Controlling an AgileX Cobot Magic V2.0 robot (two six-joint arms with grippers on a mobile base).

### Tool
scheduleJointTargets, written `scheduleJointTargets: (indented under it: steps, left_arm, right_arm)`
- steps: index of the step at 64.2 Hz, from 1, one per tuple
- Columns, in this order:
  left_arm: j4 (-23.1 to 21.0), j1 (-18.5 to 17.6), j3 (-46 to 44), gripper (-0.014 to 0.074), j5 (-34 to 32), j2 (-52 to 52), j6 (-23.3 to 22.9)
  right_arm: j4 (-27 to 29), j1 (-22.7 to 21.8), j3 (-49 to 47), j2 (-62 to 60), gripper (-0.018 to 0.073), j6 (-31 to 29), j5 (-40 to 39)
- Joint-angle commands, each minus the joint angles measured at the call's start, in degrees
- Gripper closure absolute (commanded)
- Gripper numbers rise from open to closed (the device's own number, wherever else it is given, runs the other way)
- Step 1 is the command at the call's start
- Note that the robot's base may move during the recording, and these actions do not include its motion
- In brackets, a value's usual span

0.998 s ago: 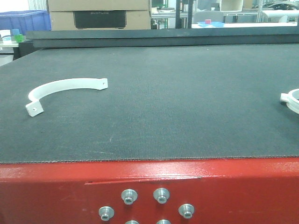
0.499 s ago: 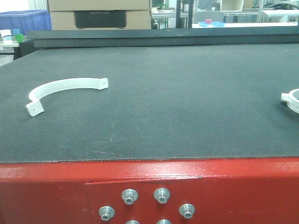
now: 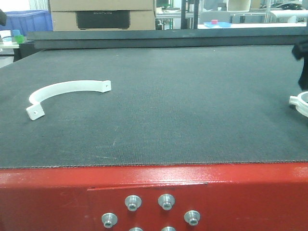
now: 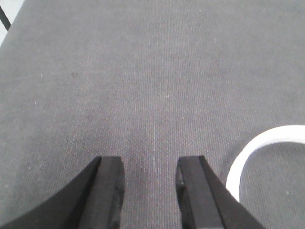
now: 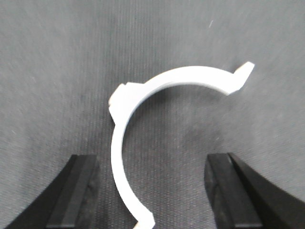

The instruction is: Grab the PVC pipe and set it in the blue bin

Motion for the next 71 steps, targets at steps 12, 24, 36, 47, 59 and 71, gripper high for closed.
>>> scheduleJointTargets:
  steps: [12, 24, 36, 47, 59, 71]
  left_arm:
    - [-0.3, -0.2, -0.5, 0.0384, -2.8, -0.1, -0.1]
    - [-0.3, -0.2, -0.5, 0.0384, -2.8, -0.1, -0.1]
    - [-0.3, -0.2, -0.5, 0.0384, -2.8, -0.1, -0.1]
    - [-0.3, -0.2, -0.5, 0.0384, -2.8, -0.1, -0.1]
    - [-0.3, -0.2, -0.5, 0.0384, -2.9, -0.1, -0.1]
    - [-1.5, -0.2, -0.5, 0.0384, -2.5, 0.2, -0.1]
  right_arm:
    - [-0.9, 0.2, -0.6, 3.0, 0.0209, -0.6, -1.7]
    - [-1.2, 0.7, -0.6, 5.2, 0.0209, -0.6, -3.5]
    - [-1.3, 1.3, -0.6, 7.5, 0.0221, -0.6, -4.6]
    - [-2.1, 1.3, -0.6, 8.3, 0.0381, -0.6, -5.2]
    - [-2.7, 1.3, -0.6, 8.3, 0.0708, -0.6, -5.3]
    - [-2.7, 1.3, -0.6, 7.2, 0.0727, -0.6, -5.5]
